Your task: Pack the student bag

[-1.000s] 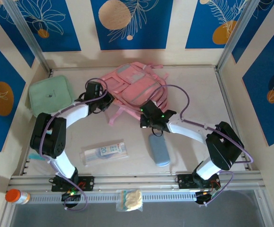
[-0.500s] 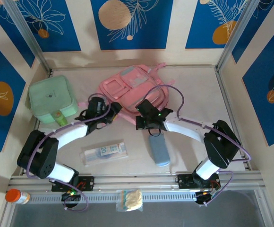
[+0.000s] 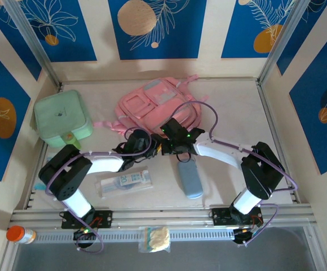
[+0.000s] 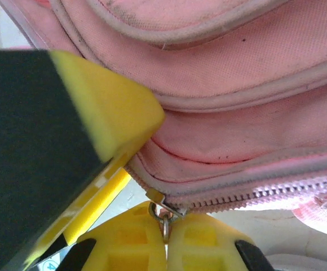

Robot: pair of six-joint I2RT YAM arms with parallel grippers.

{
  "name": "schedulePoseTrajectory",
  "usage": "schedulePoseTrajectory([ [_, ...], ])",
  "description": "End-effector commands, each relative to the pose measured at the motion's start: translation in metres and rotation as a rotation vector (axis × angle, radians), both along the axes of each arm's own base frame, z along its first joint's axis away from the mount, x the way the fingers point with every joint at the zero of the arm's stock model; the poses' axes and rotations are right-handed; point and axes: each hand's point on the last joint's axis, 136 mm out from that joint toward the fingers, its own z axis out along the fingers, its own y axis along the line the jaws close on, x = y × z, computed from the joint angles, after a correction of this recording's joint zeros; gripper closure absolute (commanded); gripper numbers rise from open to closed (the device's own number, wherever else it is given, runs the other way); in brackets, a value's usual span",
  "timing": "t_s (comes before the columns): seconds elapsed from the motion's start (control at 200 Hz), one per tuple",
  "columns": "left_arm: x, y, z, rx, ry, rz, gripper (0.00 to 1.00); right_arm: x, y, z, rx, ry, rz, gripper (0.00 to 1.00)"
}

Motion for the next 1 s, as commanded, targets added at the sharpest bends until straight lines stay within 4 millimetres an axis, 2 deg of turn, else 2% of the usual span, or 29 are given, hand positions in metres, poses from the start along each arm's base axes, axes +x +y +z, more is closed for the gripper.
schedulePoseTrajectory([
  [0.0, 0.012, 0.017, -0.015, 0.046, 0.007, 0.12, 0.88, 0.0, 0.011, 0.024, 0.029, -0.005, 0.01, 1.0],
  [0.06, 0.014, 0.028, -0.018, 0.075, -0.009, 0.146, 1.0, -0.002, 0.008, 0.024, 0.007, 0.016, 0.012, 1.0],
  [0.18, 0.018, 0.052, -0.022, 0.194, -0.007, 0.14, 1.0, -0.012, -0.009, 0.019, -0.065, 0.058, -0.003, 1.0],
  [0.34, 0.028, 0.092, -0.013, 0.293, -0.054, 0.134, 1.0, -0.018, -0.051, 0.013, -0.17, 0.085, -0.065, 1.0],
  [0.41, 0.028, 0.114, -0.014, 0.368, -0.018, 0.124, 1.0, -0.016, -0.067, 0.014, -0.159, 0.105, -0.101, 1.0],
  [0.5, 0.039, 0.141, -0.008, 0.389, -0.022, 0.128, 1.0, -0.009, -0.083, 0.011, -0.106, 0.141, -0.141, 1.0],
  [0.565, 0.053, 0.148, 0.005, 0.371, -0.07, 0.101, 1.0, -0.005, -0.069, 0.017, -0.049, 0.123, -0.071, 1.0],
  [0.685, 0.063, 0.15, 0.018, 0.388, -0.106, 0.046, 1.0, -0.009, -0.019, 0.034, 0.037, 0.052, 0.105, 1.0],
  [0.775, 0.065, 0.154, 0.023, 0.422, -0.122, 0.033, 1.0, -0.011, 0.011, 0.035, 0.119, 0.062, 0.201, 1.0],
  [0.84, 0.063, 0.157, 0.025, 0.424, -0.119, 0.033, 1.0, -0.005, 0.016, 0.028, 0.122, 0.055, 0.208, 1.0],
  [0.93, 0.062, 0.155, 0.028, 0.415, -0.129, 0.027, 1.0, 0.006, 0.005, 0.012, 0.075, 0.071, 0.158, 1.0],
  [0.995, 0.061, 0.154, 0.028, 0.41, -0.13, 0.019, 1.0, 0.01, 0.007, 0.008, 0.086, 0.073, 0.171, 1.0],
])
